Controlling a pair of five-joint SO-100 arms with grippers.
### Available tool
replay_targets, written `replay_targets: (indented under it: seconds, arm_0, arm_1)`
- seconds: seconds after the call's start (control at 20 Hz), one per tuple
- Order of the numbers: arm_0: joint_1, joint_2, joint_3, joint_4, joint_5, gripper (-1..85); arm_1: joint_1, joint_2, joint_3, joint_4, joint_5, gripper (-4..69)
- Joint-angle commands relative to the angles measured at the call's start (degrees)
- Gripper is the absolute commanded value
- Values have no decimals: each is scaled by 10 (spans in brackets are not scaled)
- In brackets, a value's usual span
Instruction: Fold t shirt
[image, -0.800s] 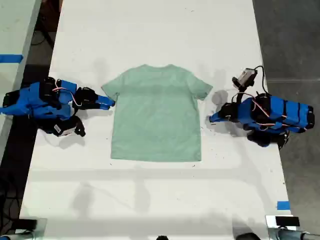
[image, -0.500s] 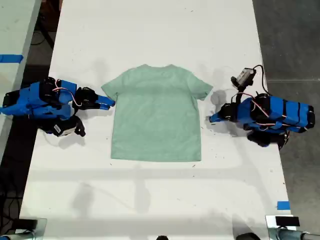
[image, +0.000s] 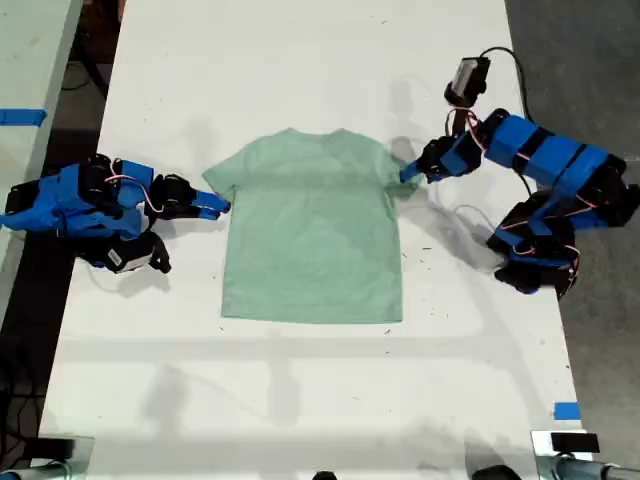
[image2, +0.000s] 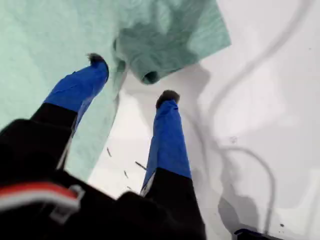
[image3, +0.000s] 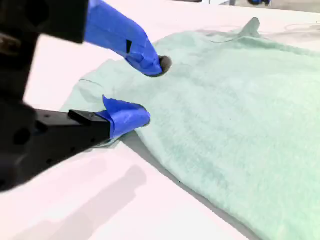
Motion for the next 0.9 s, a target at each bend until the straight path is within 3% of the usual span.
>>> replay_targets:
  seconds: [0.0,0.25,0.3,0.4,0.65,0.75,0.85]
  arm_0:
    - [-7,4,4,0,-9,125]
    - [-8,4,4,0,-9,125]
    - [-8,4,4,0,-9,125]
    - [-7,4,4,0,-9,125]
    - [-8,4,4,0,-9,125]
    - [-8,4,4,0,-9,125]
    - [-8,4,4,0,-9,125]
  arm_1:
    - [65,-76,-65,-32,-32,226]
    - [79,-231,-35,-120,-44,227]
    - [77,-296,-76,-98,-54,219]
    - [70,-367,-149,-43,-54,12]
    - [50,-180,-125,-39,-40,13]
    - [-5,-142,-218,18,-40,13]
    - [-85,-150,-299,22,-35,13]
